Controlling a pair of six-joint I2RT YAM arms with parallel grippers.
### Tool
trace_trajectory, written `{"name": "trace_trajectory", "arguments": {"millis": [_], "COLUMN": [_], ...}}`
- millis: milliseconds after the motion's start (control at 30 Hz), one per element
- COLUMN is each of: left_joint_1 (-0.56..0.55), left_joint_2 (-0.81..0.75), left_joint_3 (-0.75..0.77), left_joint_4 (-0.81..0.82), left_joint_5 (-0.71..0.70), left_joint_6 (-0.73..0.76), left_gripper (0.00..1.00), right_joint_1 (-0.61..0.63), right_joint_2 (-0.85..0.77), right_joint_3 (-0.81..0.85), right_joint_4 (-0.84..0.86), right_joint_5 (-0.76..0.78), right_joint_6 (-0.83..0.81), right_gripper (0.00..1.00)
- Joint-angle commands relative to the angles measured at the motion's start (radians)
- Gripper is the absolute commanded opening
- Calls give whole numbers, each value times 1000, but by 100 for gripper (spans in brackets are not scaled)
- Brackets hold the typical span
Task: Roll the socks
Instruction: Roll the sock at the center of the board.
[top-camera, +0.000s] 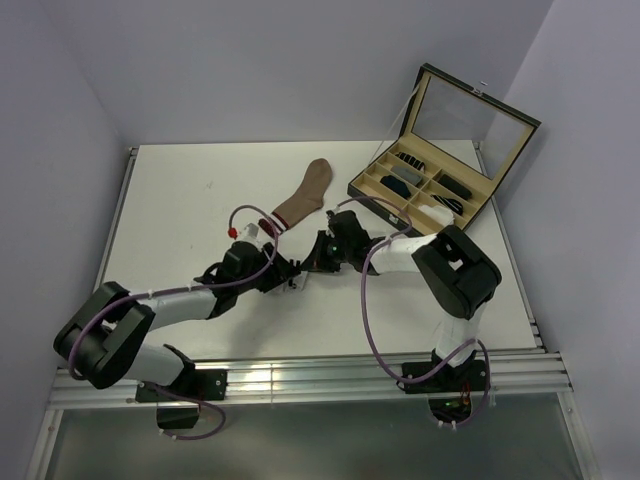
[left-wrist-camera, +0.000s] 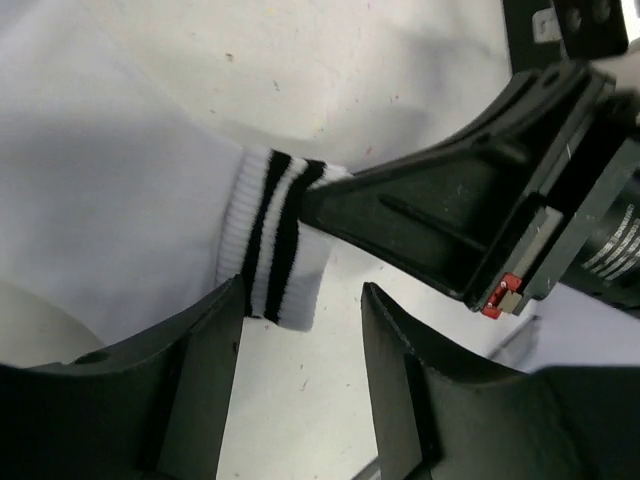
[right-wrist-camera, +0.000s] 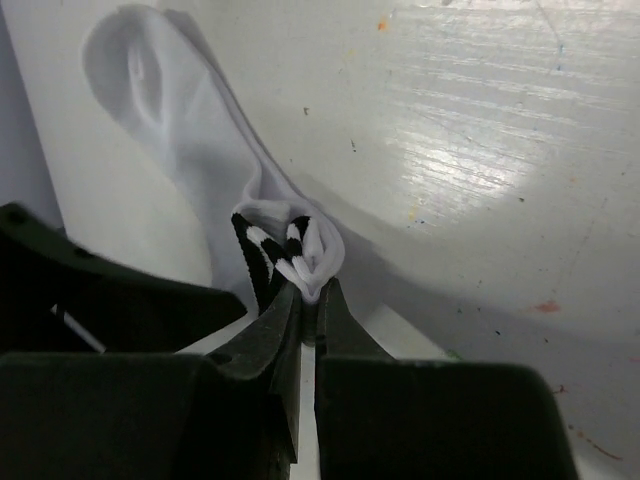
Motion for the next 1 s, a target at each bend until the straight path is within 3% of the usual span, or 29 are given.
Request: {"name": "trace_trajectory", "arguments": {"millis": [0,167,400,733,967], "left_joint_1": [-102,-296,-414,-503,-558], "left_joint_2": [-65,-34,95,237,343], "left_joint_3": [97,217,324,455,516], "left_joint_4": [-214,-357,-447,-561,-638], "left_joint_5": [-246,-556,-753,-935,-991], "left_joint_6": [135,230,261,305,290], "left_gripper": [55,56,55,50,35], "right_joint_1": [17,26,29,32,32], "right_joint_2": [-49,-45,-38,-35,-42], "right_joint_3": [59,90,118,127,135], "right_joint_4": [-115,-172,-228,-235,-242], "right_joint_5": [87,110,129,124,116], "right_joint_6": [-46,-37,-32,-22,-17], "right_gripper": [0,0,0,0,0]}}
